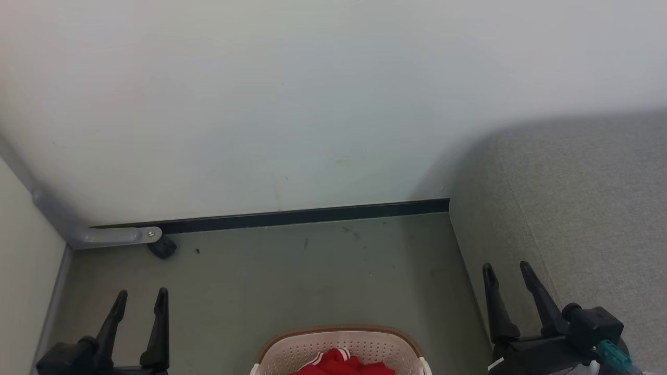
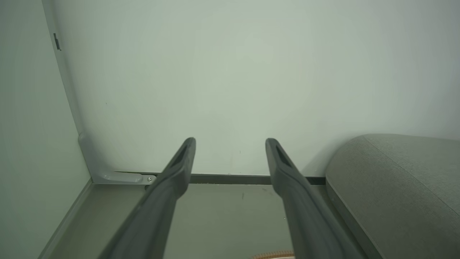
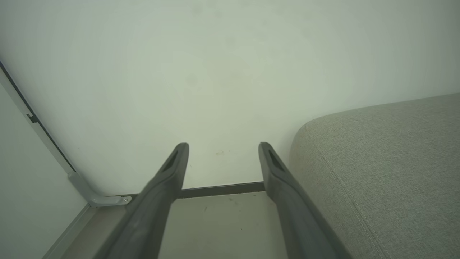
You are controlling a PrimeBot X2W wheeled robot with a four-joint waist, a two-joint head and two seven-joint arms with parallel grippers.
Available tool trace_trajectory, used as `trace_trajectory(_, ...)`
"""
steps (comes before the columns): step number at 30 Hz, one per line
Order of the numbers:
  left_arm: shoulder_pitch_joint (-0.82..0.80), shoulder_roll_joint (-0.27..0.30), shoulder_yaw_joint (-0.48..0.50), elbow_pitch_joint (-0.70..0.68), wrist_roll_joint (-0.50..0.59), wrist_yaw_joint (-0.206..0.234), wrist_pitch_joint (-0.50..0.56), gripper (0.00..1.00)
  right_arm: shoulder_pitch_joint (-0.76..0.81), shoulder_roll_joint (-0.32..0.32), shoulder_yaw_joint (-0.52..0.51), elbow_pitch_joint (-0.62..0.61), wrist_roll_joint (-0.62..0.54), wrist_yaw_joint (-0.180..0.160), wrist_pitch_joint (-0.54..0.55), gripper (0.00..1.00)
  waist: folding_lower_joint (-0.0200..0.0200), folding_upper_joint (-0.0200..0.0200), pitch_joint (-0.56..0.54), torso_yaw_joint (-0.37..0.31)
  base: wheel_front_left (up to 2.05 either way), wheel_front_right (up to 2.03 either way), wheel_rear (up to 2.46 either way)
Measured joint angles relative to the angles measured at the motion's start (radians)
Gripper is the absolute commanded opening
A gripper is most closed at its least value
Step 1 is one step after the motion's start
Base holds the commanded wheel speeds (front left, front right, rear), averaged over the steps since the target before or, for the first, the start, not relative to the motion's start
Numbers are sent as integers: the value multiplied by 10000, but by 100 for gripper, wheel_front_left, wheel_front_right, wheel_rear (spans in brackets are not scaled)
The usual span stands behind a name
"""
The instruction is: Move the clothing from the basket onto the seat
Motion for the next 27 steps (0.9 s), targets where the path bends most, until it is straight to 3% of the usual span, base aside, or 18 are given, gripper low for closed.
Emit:
trace_trajectory(11,-6,4,48,25,-100,-81,0,100,1,263,-48,-79,-234,29,0,100,0,0,507,-223,0,0,0)
trace_trajectory(27,-357,516,-100,217,-359,-165,0,100,-31,769,-54,-543,-522,-63,0,100,1,0,1913,-737,0,0,0)
